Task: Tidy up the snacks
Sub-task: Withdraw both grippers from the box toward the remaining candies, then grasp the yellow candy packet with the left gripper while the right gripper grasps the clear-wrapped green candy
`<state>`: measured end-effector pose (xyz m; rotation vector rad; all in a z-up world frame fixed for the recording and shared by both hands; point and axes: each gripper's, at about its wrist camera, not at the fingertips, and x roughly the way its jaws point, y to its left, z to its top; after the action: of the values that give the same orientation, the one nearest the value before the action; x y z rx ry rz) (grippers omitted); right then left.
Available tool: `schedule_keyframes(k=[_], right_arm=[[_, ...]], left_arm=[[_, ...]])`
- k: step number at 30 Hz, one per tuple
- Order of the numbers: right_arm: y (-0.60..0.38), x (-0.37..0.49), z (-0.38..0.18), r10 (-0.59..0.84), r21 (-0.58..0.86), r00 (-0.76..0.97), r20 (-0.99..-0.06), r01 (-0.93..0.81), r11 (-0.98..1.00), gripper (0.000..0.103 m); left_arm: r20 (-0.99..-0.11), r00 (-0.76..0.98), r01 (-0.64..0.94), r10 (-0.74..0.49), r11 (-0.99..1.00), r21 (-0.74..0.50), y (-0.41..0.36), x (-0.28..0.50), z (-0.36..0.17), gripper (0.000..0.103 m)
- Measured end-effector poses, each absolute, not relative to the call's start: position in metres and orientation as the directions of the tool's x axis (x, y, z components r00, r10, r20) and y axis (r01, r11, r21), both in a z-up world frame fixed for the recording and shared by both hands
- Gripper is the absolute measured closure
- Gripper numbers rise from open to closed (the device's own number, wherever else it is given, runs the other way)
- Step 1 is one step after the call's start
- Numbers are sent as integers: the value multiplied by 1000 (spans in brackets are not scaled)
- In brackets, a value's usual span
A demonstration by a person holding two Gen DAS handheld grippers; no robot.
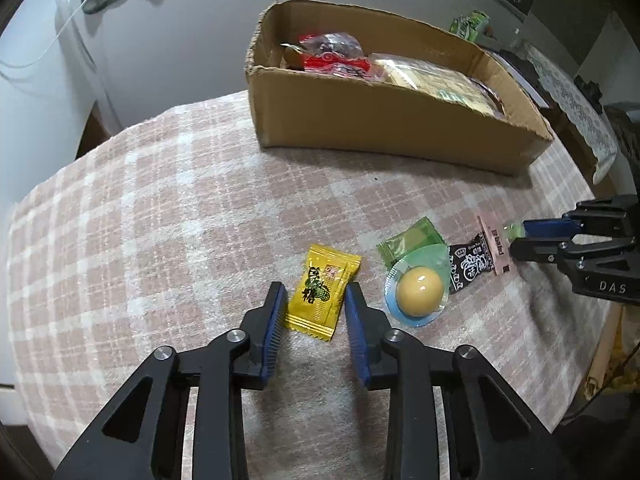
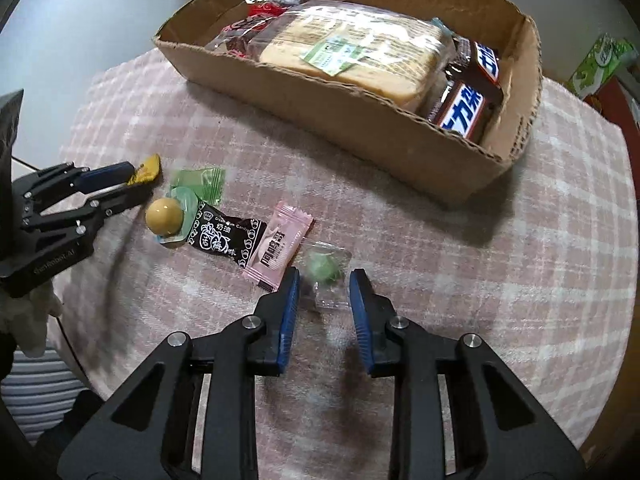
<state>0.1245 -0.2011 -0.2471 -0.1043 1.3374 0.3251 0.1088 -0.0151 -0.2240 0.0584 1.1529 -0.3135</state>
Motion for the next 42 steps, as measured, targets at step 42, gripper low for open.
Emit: schedule_keyframes(k=[42], right_arm=[[-205, 122, -232, 203, 128, 234, -951, -301, 945, 83]], left_arm=[[-906, 359, 235, -222, 962, -142, -7, 116, -217, 82]])
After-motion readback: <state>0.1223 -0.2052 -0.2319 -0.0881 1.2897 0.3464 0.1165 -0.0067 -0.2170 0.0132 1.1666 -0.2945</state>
